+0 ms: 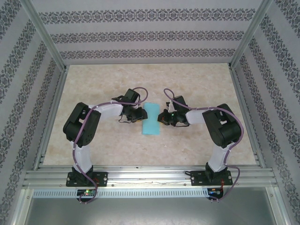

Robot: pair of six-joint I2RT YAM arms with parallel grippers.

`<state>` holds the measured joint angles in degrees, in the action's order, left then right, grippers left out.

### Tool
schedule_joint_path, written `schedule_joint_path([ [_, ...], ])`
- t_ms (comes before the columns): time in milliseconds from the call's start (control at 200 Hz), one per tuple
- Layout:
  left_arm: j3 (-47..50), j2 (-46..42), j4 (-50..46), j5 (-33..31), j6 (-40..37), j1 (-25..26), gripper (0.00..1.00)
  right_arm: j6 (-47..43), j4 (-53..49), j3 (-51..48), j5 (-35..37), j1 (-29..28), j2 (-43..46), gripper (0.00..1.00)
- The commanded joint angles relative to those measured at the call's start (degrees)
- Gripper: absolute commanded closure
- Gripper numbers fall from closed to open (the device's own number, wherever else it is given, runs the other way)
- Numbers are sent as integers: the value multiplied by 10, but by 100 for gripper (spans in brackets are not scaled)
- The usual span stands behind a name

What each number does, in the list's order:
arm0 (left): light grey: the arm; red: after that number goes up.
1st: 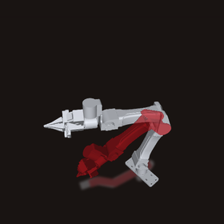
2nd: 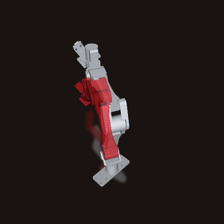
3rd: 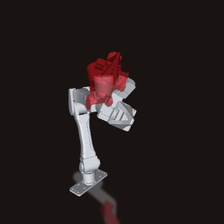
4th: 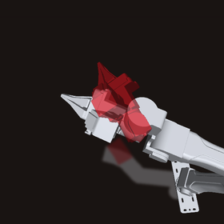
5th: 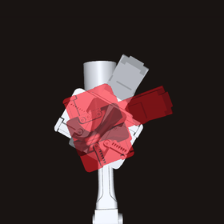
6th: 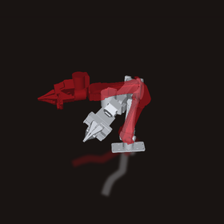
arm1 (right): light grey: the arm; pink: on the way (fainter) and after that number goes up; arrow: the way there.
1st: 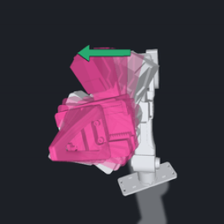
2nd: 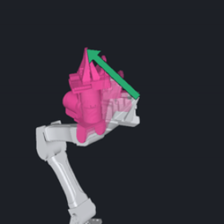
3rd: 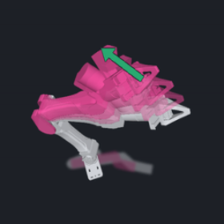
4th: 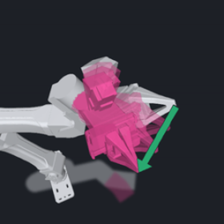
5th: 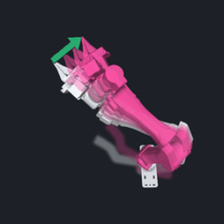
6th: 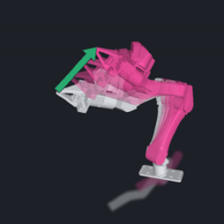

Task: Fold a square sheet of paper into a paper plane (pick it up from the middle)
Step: Hold the square sheet of paper at the center of the table.

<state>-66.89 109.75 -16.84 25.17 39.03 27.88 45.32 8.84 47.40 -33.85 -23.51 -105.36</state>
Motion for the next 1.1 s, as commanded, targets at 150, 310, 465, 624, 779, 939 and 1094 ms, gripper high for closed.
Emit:
schedule_joint_path([
  [150, -11, -15, 1, -3, -14, 11, 61, 8, -17, -11, 11, -2, 10, 100],
  [310, -13, -3, 11, 9, -7, 11, 61, 9, -16, -12, 11, -2, 11, 100],
  [465, -13, -2, 23, 16, -8, 11, 65, 9, -15, -10, 5, -1, 14, 100],
  [624, -8, -1, 21, 9, -9, 11, 67, 11, -12, -8, 2, -1, 20, 100],
  [779, -12, 12, 10, 16, -13, 11, 67, 17, 0, -7, -5, 0, 23, 100],
  [939, -18, 16, -9, -1, -18, 11, 67, 31, 27, -5, -28, 6, 33, 96],
  [1094, -39, 30, -54, -16, -26, 12, 67, 44, 40, -70, 99, 19, 170, 88],
])
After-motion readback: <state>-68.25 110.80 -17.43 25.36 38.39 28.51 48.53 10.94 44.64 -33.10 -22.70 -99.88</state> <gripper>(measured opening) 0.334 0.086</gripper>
